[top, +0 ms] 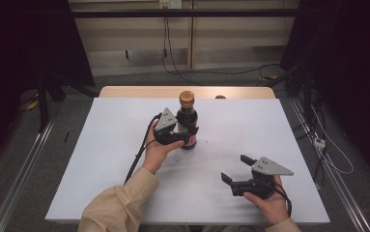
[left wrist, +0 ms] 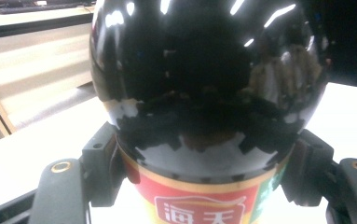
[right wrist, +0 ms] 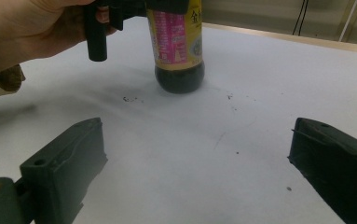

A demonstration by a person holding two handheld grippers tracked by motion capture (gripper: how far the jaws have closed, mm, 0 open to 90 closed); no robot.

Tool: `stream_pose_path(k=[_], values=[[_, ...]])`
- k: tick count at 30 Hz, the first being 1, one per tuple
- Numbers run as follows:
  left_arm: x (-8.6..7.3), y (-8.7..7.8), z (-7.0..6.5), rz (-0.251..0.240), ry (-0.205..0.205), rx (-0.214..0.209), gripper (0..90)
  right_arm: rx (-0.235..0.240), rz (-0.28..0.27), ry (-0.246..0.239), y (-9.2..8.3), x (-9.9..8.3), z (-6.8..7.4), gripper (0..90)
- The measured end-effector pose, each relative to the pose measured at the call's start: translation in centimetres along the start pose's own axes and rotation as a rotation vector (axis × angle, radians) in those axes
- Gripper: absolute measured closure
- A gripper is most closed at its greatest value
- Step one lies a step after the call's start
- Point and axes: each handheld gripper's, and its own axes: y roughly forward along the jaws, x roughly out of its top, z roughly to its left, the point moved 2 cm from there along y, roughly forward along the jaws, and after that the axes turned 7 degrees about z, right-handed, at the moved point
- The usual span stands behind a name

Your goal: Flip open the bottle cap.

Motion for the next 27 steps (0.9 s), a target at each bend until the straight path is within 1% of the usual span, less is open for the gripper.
stream_pose_path(k=[1,2,3,4,7,8,11,13,15,19,20,22,23,24,26,27], values=[[0.0,0.0,0.0,-0.003,-0.002,0.0,28.5,0.001,0.003,0.0,0.1,0.1,0.0,2.8],[0.0,0.0,0.0,-0.005,0.0,0.011,28.5,0.0,0.005,-0.002,0.3,0.2,0.0,2.8],[0.0,0.0,0.0,-0.005,0.0,0.01,28.5,-0.001,0.006,-0.002,0.4,0.3,0.0,2.8],[0.0,0.0,0.0,-0.004,-0.001,-0.003,28.6,0.0,0.009,-0.005,0.6,0.5,0.0,2.8],[-0.1,0.0,-0.1,-0.006,-0.005,0.003,28.7,0.005,0.012,-0.003,1.0,1.0,0.0,3.1],[-0.1,0.0,0.0,-0.006,-0.005,-0.003,28.8,0.006,0.014,-0.003,1.2,1.2,0.0,3.9],[-0.1,0.0,0.0,-0.009,-0.014,0.0,28.9,0.015,0.019,0.003,1.6,1.9,0.0,5.0],[-0.2,0.0,0.0,-0.008,-0.018,0.0,29.0,0.017,0.023,0.013,1.9,2.4,-0.1,5.0],[-0.3,0.0,0.0,-0.014,-0.032,-0.003,29.0,0.016,0.026,0.022,2.0,2.9,-0.3,5.3],[-0.3,0.0,0.0,-0.017,-0.041,-0.003,29.0,0.017,0.015,0.053,2.5,4.0,-0.6,6.1],[-0.3,0.0,0.0,-0.016,-0.043,-0.003,29.0,0.024,0.02,0.06,2.6,4.3,-0.7,6.0],[-0.4,0.0,0.0,-0.013,-0.045,0.0,28.8,0.031,0.012,0.066,2.9,5.0,-0.8,3.4],[-0.4,0.0,-0.1,-0.012,-0.052,0.001,28.8,0.044,0.01,0.067,3.0,5.3,-0.8,3.2],[-0.4,0.0,-0.1,-0.008,-0.069,0.0,28.6,0.047,0.011,0.068,3.1,5.7,-0.8,3.8],[-0.7,0.1,0.0,-0.001,-0.122,-0.022,27.8,0.035,0.016,0.062,3.4,6.5,-0.8,4.7],[-0.8,0.1,0.0,-0.014,-0.123,-0.021,27.8,0.035,0.021,0.06,3.5,6.9,-0.7,5.1]])
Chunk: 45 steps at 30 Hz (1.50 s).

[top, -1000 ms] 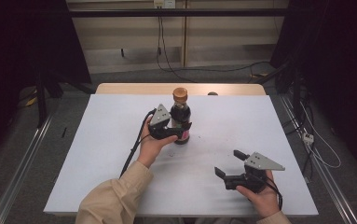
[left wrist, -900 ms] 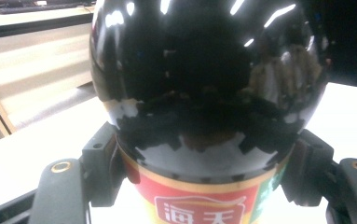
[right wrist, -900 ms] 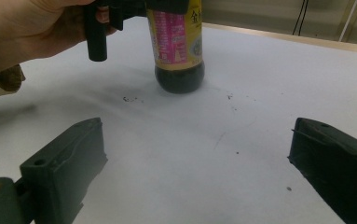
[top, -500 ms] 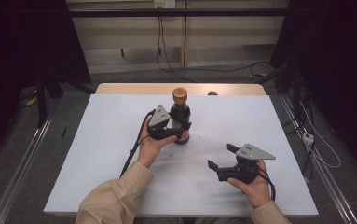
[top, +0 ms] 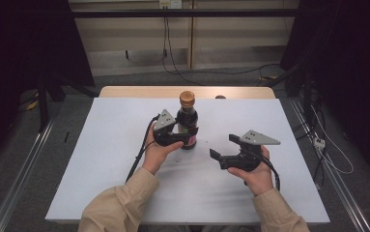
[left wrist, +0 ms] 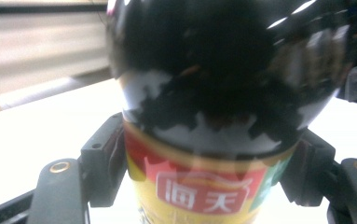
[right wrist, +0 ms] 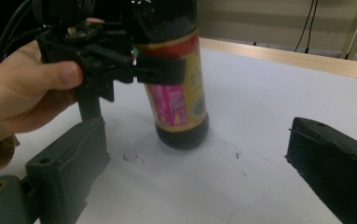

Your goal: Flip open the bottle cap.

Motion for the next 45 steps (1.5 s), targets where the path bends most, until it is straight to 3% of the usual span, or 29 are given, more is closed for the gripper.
stream_pose_path(k=[4,7,9,10,18,19,26,30,32,38,45], values=[[0.0,0.0,0.0,-0.002,0.01,0.004,28.3,0.011,-0.004,-0.01,0.3,1.5,0.1,10.8],[-0.1,0.0,0.1,-0.003,0.018,-0.015,28.4,0.011,-0.013,-0.008,0.4,2.4,0.0,16.3],[-0.1,0.0,0.0,-0.011,0.019,0.001,28.6,0.016,-0.013,0.0,0.5,2.9,-0.1,24.9],[-0.1,0.0,0.0,-0.003,0.025,-0.015,28.8,0.017,-0.017,-0.006,0.6,3.2,-0.2,28.7],[-0.1,0.0,0.0,-0.003,0.032,-0.014,29.3,0.035,-0.021,-0.043,1.0,5.5,-0.1,56.0],[-0.1,0.0,0.0,-0.01,0.029,0.005,29.2,0.044,-0.018,-0.044,1.0,5.8,-0.1,57.5],[-0.1,0.0,0.0,-0.008,0.041,0.007,29.5,0.037,-0.01,-0.071,1.5,7.8,0.3,68.8],[-0.1,0.1,-0.1,-0.015,0.029,0.005,29.6,0.053,-0.016,-0.06,1.8,8.5,0.5,78.1],[-0.1,0.0,0.0,-0.004,0.042,0.007,29.6,0.059,-0.016,-0.054,1.8,8.8,0.4,82.8],[-0.1,0.0,0.0,-0.001,0.041,0.008,29.6,0.058,-0.008,-0.043,1.9,9.5,0.1,89.1],[-0.1,0.0,-0.1,0.003,0.042,0.011,29.6,0.063,0.012,-0.056,1.9,10.2,0.2,89.9]])
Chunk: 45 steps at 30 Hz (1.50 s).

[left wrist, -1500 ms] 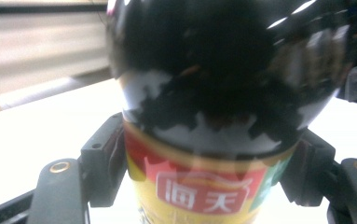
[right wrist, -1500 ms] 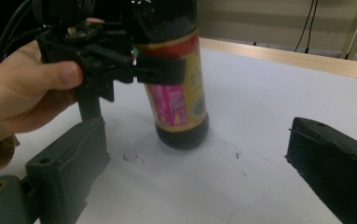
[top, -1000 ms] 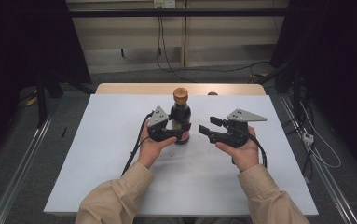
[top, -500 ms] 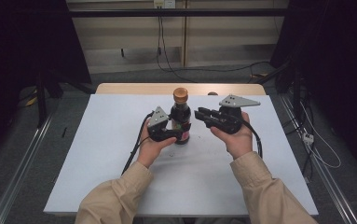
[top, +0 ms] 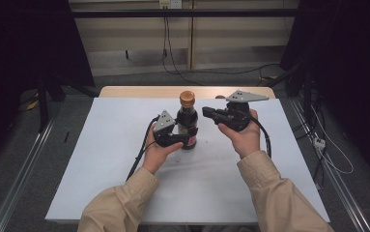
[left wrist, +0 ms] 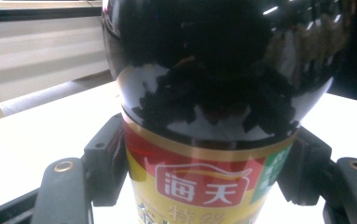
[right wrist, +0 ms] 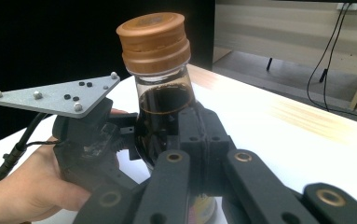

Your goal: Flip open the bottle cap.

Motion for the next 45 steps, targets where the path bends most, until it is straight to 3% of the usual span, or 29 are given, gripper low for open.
stream_pose_path(k=[18,25,32,45], values=[[0.1,0.0,-0.1,0.003,-0.011,0.012,28.9,0.007,0.001,-0.012,0.1,1.2,0.1,90.0],[0.1,0.1,-0.3,0.016,0.019,0.031,28.2,-0.004,-0.002,-0.018,-0.1,1.5,0.0,90.0],[0.0,0.2,-0.3,0.017,0.012,0.037,28.1,0.011,0.002,-0.033,0.0,2.1,0.3,90.0],[0.0,0.2,-0.2,0.024,0.013,0.025,30.2,0.018,0.017,-0.041,0.6,2.6,0.3,90.0]])
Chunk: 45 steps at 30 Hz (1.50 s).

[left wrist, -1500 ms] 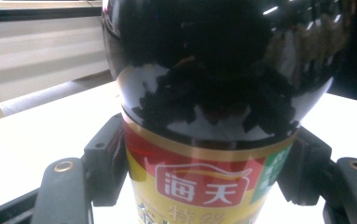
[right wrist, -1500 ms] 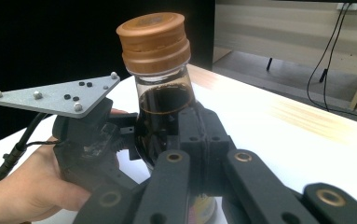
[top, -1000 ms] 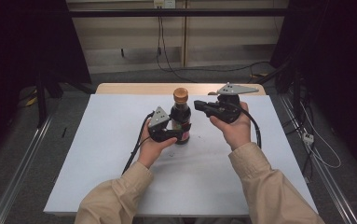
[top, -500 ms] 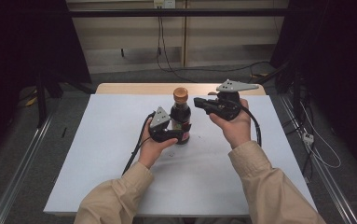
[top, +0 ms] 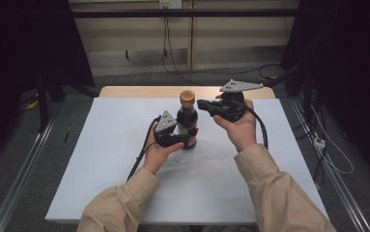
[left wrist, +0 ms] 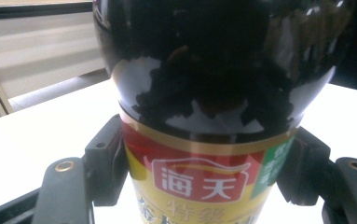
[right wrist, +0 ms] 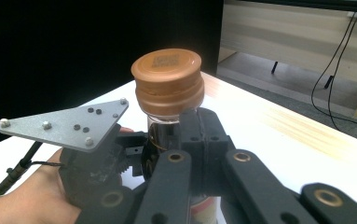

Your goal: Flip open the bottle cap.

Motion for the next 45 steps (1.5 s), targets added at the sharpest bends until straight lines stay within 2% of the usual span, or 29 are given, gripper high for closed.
stream_pose_path(k=[6,11,13,14,16,17,18,25,26,29,30,34,40,45], values=[[0.17,0.08,0.17,0.011,0.011,-0.012,30.8,0.0,-0.009,-0.006,-0.12,0.3,0.03,90.0],[0.06,0.11,0.7,-0.006,0.015,-0.064,31.0,0.001,-0.003,-0.006,0.18,0.24,0.14,90.0],[0.09,0.15,0.56,-0.006,0.021,-0.048,30.9,0.003,-0.005,-0.007,0.22,0.29,0.18,90.0],[0.08,0.14,0.6,-0.005,0.022,-0.061,30.8,0.003,-0.003,-0.007,0.22,0.3,0.18,90.0],[0.09,0.09,0.57,-0.001,0.018,-0.06,30.4,0.003,-0.004,-0.006,0.2,0.31,0.18,90.0],[0.1,0.1,0.49,0.0,0.017,-0.042,30.1,0.003,-0.005,-0.007,0.2,0.31,0.19,90.0],[0.11,0.14,0.4,-0.006,0.003,-0.039,29.8,0.002,-0.005,-0.008,0.16,0.3,0.21,90.0],[0.2,0.19,0.14,0.004,-0.013,-0.007,28.6,-0.004,0.0,-0.011,0.07,0.28,0.25,90.0],[0.19,0.18,0.16,0.014,0.004,-0.005,28.4,-0.006,0.001,-0.013,0.11,0.27,0.27,90.0],[0.1,0.41,-0.05,0.015,-0.005,0.011,27.5,-0.003,0.0,-0.015,0.23,0.25,0.4,90.0],[0.07,0.47,-0.12,0.019,0.003,0.019,27.2,0.0,0.001,-0.015,0.26,0.25,0.43,90.0],[0.09,0.38,-0.11,0.021,0.006,0.028,29.7,0.001,0.002,-0.017,0.26,0.29,0.47,90.0],[0.06,0.39,-0.11,0.023,0.006,0.019,30.3,0.0,0.005,-0.015,0.14,0.28,0.4,90.0],[-0.08,0.4,-0.2,0.009,0.009,0.027,30.6,-0.001,0.011,-0.015,0.11,0.37,0.33,90.0]])
